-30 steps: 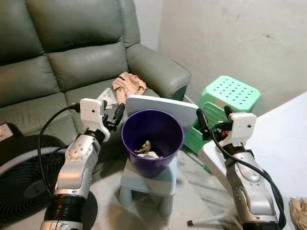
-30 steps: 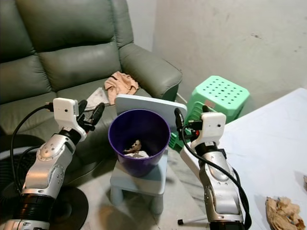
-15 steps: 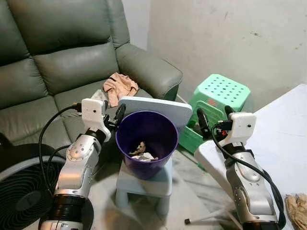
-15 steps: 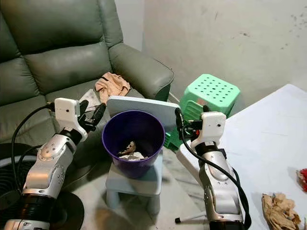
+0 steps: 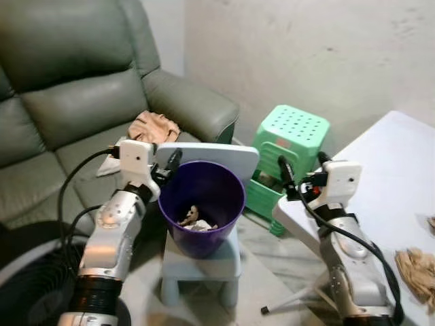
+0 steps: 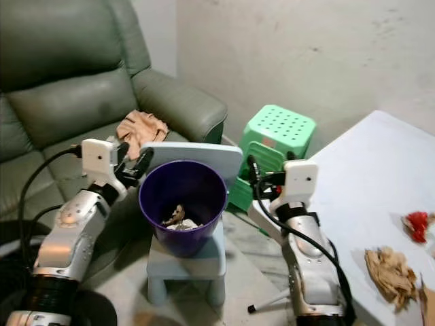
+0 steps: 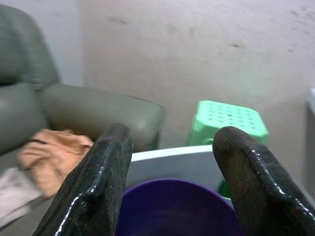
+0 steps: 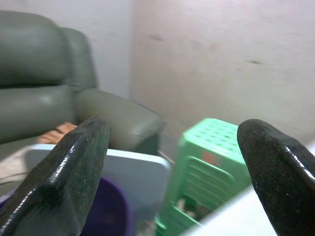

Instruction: Picking trash to rubbish bin

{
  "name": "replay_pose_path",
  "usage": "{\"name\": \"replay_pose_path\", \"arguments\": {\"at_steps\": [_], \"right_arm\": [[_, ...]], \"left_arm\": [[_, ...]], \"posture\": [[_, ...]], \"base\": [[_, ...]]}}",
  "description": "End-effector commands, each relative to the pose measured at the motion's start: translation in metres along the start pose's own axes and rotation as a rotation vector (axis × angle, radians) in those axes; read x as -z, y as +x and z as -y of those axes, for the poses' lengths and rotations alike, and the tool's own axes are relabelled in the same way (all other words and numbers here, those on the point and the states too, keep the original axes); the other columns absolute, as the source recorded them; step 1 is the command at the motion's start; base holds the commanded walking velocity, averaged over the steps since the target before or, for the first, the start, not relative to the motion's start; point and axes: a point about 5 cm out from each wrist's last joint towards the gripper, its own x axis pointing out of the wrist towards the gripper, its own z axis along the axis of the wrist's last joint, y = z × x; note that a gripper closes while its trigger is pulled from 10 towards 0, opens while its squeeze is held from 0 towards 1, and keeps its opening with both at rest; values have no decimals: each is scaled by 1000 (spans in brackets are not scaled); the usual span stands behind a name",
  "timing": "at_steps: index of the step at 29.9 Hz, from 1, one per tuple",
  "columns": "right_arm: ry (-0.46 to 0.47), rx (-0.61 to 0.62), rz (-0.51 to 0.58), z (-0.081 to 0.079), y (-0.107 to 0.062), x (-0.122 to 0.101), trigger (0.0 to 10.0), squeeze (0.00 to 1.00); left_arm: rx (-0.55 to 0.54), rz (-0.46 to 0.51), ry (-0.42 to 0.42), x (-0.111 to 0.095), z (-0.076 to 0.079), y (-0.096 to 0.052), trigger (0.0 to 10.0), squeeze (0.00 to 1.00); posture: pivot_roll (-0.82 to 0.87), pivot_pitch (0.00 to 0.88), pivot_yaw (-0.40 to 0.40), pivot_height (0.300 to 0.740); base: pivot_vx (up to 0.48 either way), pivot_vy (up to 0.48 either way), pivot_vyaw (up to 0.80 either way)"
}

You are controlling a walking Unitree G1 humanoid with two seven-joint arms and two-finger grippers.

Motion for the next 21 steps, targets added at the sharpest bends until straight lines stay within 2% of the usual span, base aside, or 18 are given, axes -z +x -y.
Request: {"name": "replay_pose_path", "arguments": {"at_steps": [1,21], "right_arm": [[-15,25,-11,9,-2,1,10000,0],[-21,38,-29,10,-3,2,10000,0]], "left_arm": [[29,0,0,0,11,5,10000,0],[31,-12,16,3,12,3,10000,0]], "posture": [[-37,43,-53,740],[-42,60,-53,740]], "base": [[0,0,-763],[0,0,-763]]}}
